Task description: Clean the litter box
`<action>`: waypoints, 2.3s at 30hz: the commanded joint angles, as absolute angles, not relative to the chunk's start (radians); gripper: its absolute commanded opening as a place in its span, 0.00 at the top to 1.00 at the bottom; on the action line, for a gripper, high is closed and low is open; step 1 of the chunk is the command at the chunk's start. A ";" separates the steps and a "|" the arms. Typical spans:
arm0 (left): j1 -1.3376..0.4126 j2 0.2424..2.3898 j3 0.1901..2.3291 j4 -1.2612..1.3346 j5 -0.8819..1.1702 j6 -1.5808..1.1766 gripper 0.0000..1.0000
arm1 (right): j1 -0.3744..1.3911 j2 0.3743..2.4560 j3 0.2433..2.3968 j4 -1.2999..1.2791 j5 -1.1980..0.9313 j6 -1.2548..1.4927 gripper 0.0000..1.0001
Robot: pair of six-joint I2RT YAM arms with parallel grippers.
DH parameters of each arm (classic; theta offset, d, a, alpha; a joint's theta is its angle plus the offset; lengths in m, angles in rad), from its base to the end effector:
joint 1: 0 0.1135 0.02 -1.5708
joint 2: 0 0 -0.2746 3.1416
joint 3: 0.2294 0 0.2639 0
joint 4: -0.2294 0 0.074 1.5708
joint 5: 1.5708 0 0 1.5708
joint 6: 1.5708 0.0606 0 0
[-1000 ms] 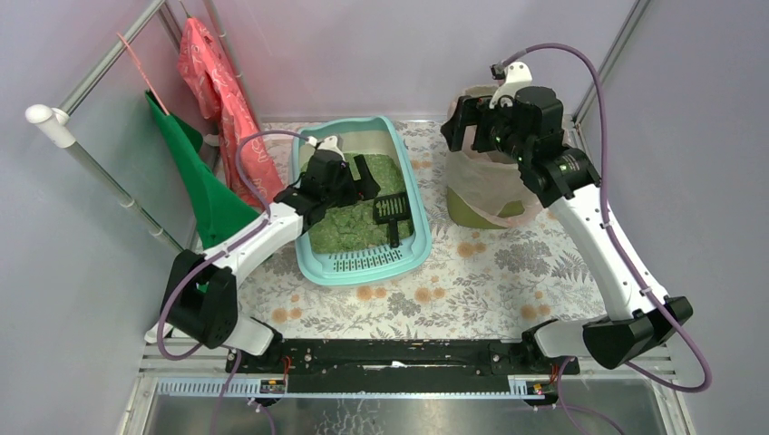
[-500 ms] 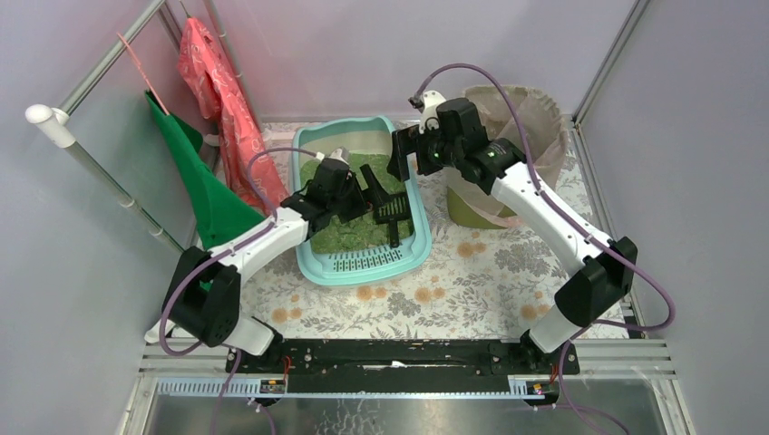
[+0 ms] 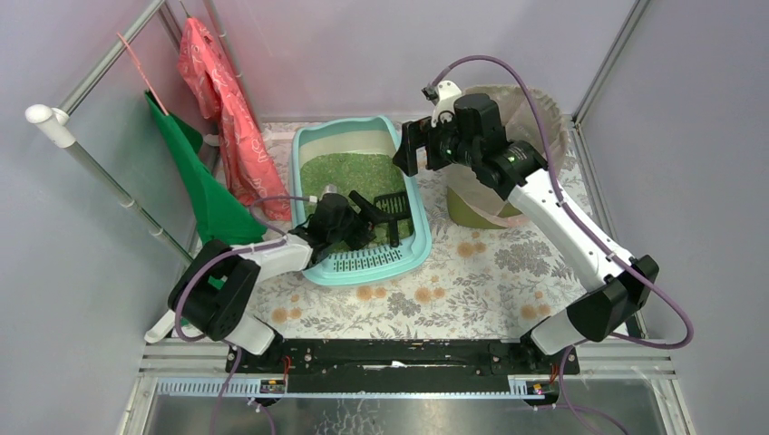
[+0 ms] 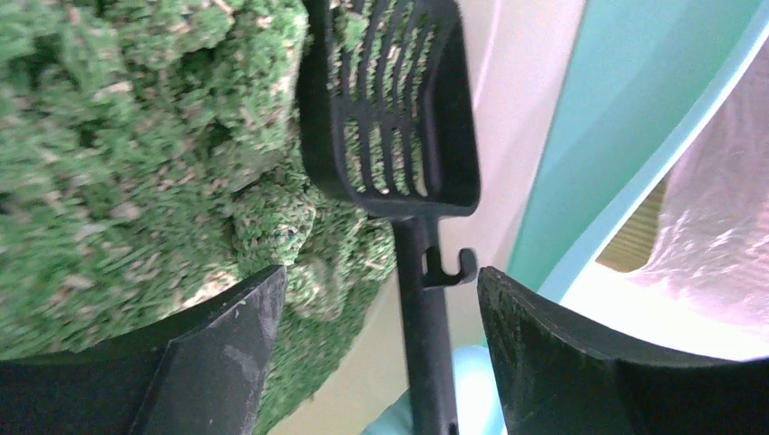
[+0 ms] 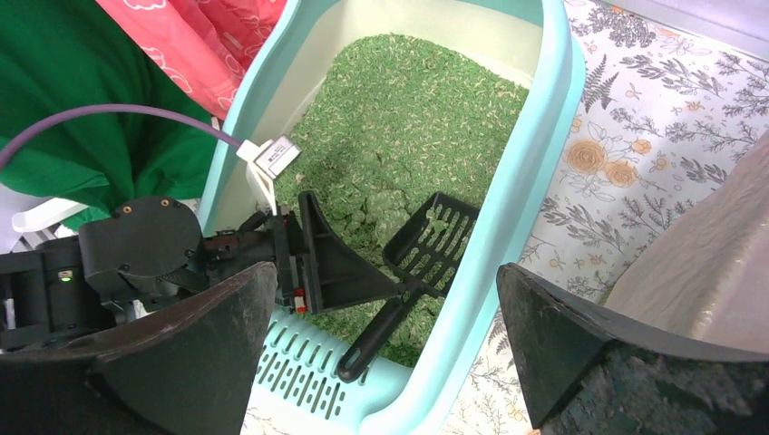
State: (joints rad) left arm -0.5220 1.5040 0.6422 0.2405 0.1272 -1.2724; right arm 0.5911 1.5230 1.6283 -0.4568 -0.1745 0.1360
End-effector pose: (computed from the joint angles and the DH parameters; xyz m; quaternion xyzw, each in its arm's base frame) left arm 0.2767 -0.1680 0.1534 -0.2982 0.8365 -0.3918 0.2404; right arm 0.3110 0.2214 0.4284 -0.2328 0.7844 0.2696 0.5077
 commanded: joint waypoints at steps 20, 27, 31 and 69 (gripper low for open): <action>-0.525 1.754 0.724 0.419 -0.063 -1.394 0.33 | 0.584 1.476 1.613 -0.420 -0.164 0.127 0.01; -0.511 1.783 0.733 0.452 -0.054 -1.368 0.83 | 0.582 1.480 1.607 -0.416 -0.170 0.129 0.01; -0.508 1.752 0.763 0.429 -0.041 -1.336 1.00 | 0.582 1.483 1.594 -0.413 -0.158 0.126 0.01; -0.354 1.365 0.838 0.313 -0.065 -1.230 1.00 | 0.495 1.462 1.558 -0.262 -0.350 0.217 0.02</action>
State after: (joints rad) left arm -0.3927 1.4124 0.8459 0.1444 -0.0933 -1.1957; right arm 0.4908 1.4769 1.5482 -0.3420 -0.2726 0.2054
